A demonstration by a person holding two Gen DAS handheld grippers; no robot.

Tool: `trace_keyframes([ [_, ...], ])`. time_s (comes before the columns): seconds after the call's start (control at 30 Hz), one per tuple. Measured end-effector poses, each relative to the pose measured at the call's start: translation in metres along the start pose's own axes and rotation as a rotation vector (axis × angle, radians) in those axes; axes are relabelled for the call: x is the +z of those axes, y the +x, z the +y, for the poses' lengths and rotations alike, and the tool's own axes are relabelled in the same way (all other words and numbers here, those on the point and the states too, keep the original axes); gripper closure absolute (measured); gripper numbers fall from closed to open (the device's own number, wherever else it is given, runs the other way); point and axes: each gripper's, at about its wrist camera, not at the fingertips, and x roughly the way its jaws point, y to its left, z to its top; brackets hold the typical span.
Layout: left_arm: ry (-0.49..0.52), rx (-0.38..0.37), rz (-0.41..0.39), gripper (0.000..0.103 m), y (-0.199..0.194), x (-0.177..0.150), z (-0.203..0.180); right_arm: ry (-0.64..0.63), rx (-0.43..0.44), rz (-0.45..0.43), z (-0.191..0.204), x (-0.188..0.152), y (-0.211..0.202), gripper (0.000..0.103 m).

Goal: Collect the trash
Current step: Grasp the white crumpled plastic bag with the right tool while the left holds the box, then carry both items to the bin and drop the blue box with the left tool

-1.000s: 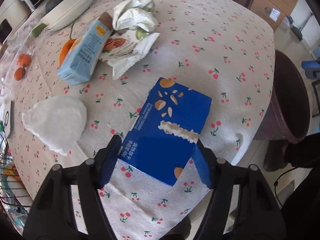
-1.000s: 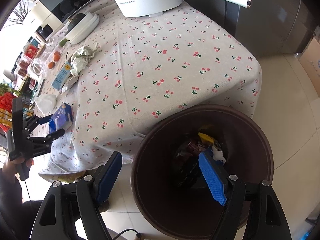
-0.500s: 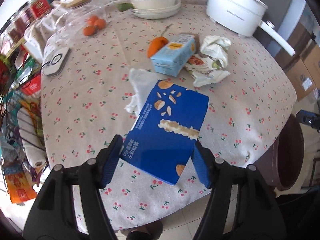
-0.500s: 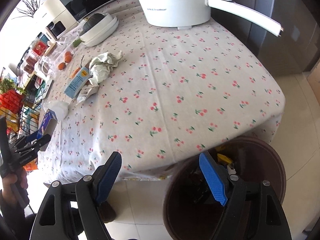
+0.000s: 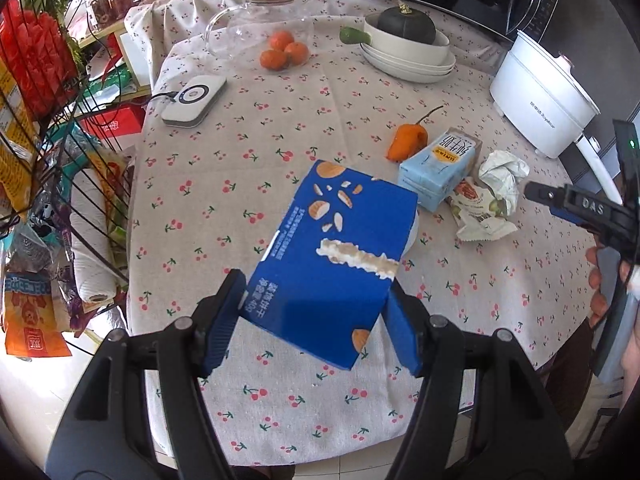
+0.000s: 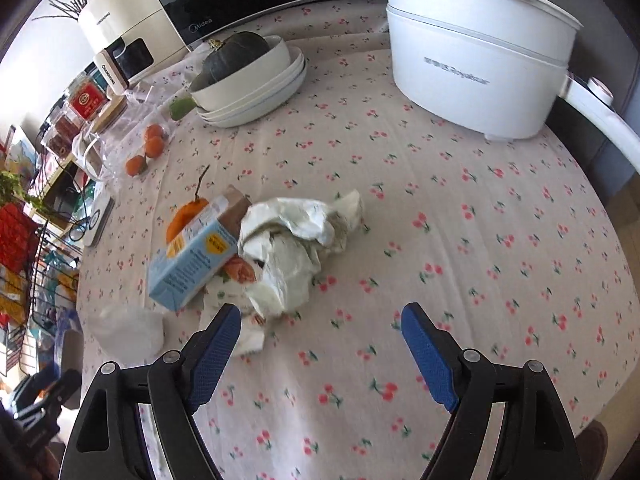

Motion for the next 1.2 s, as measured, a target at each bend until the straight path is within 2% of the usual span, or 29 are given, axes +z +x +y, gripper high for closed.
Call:
trace_keyframes([
  [0.17, 0.037, 0.004, -0.015, 0.035, 0.0, 0.005, -0.003, -0.047, -0.021, -0.017, 0.02, 0.028, 0.029, 0.019],
  [0.33, 0.02, -0.007, -0.009, 0.035, 0.002, 0.007, 0.0, -0.083, -0.06, -0.011, 0.028, 0.032, 0.054, 0.022],
  [0.4, 0.016, -0.008, -0.008, 0.035, 0.002, 0.008, 0.001, -0.08, -0.066, -0.01, 0.026, 0.03, 0.059, 0.038],
  [0.5, 0.01, -0.01, -0.014, 0.035, 0.0, 0.007, 0.0, -0.073, -0.057, 0.005, 0.022, 0.027, 0.059, 0.056],
  [0.6, 0.008, -0.014, -0.022, 0.035, -0.004, 0.006, -0.001, -0.073, -0.046, 0.005, 0.017, 0.024, 0.046, 0.061],
  [0.83, 0.005, -0.034, -0.048, 0.035, -0.017, 0.001, -0.01, -0.097, -0.034, -0.055, 0.009, 0.011, -0.011, 0.062],
  [1.2, 0.037, -0.078, -0.054, 0.035, -0.032, -0.015, -0.035, -0.073, -0.057, -0.051, -0.044, -0.06, -0.101, 0.062],
])
